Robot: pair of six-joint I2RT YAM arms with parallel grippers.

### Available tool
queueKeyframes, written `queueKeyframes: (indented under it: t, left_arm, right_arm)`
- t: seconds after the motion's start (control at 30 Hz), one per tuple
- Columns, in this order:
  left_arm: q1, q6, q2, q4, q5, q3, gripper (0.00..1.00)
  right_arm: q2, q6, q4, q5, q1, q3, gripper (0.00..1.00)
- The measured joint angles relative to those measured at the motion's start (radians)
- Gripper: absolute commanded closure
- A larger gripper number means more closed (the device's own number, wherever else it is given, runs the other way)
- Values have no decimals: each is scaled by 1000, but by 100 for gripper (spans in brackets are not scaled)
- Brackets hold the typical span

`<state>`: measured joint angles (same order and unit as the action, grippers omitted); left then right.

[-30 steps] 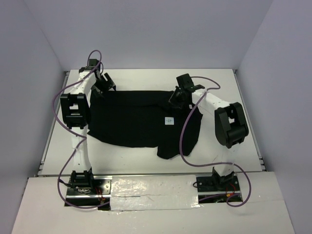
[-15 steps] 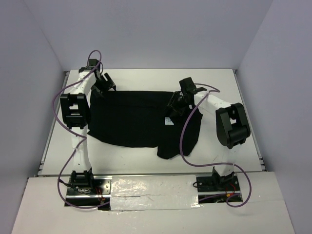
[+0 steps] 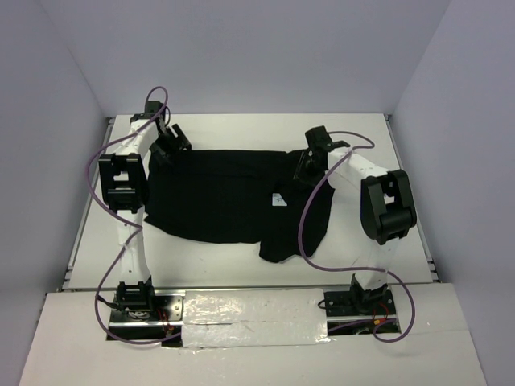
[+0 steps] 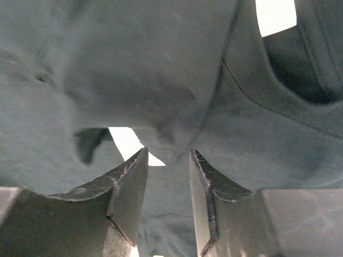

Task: Fold and stack the t-shirts
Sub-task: Fold the tshirt

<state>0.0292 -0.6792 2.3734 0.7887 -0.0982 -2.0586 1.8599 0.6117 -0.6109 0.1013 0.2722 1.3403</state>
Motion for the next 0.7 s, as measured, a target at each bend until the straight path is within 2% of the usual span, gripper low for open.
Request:
queueKeyframes:
  t: [0.47, 0.6, 0.7]
  left_arm:
    - [0, -2, -3, -4, 16, 6, 10]
    - [0, -1, -3, -4, 16, 6, 9]
    - [0, -1, -3, -4, 17, 6, 10]
  right_arm:
    - [63, 44, 26, 28, 62, -41, 61]
    - [65, 54, 26, 6, 61, -42, 52]
    - [64, 61, 31, -9, 61, -55, 50]
